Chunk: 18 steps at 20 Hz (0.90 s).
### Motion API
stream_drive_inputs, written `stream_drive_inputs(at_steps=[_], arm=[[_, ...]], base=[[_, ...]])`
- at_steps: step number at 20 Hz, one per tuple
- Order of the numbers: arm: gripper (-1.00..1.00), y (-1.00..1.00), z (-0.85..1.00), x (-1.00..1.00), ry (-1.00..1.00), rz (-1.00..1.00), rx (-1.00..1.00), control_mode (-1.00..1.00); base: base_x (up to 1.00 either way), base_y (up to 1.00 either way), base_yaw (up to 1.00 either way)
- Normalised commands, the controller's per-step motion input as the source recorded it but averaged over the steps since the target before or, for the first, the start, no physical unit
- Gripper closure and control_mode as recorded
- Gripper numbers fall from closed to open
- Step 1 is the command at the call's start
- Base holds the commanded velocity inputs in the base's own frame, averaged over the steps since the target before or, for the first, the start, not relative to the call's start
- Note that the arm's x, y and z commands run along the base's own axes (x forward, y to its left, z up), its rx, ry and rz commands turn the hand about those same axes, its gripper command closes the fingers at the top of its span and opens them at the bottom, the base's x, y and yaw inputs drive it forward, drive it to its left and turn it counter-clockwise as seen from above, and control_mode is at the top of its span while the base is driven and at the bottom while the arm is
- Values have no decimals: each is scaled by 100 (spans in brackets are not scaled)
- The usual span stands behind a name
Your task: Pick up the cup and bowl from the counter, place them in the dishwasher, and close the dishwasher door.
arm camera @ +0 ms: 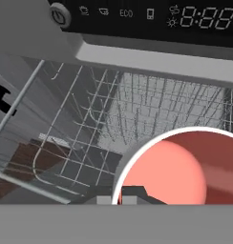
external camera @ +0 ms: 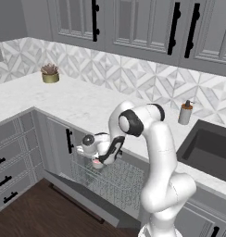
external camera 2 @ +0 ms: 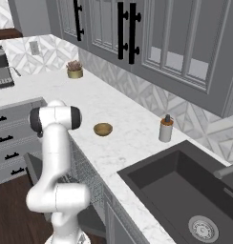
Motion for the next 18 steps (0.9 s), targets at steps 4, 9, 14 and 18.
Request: stream_drive_inputs(at_steps=[4,9,14,18], arm=[[100,12,-50,16,-5,0,-12,-100],[100,25,-53,13,-5,0,-2,-100],[100,21,-60,15,-1,0,0,-100],[100,20,-66,34,-7,0,0,-100]], base=[[0,0,0],[0,0,0],[0,0,0],[0,0,0]])
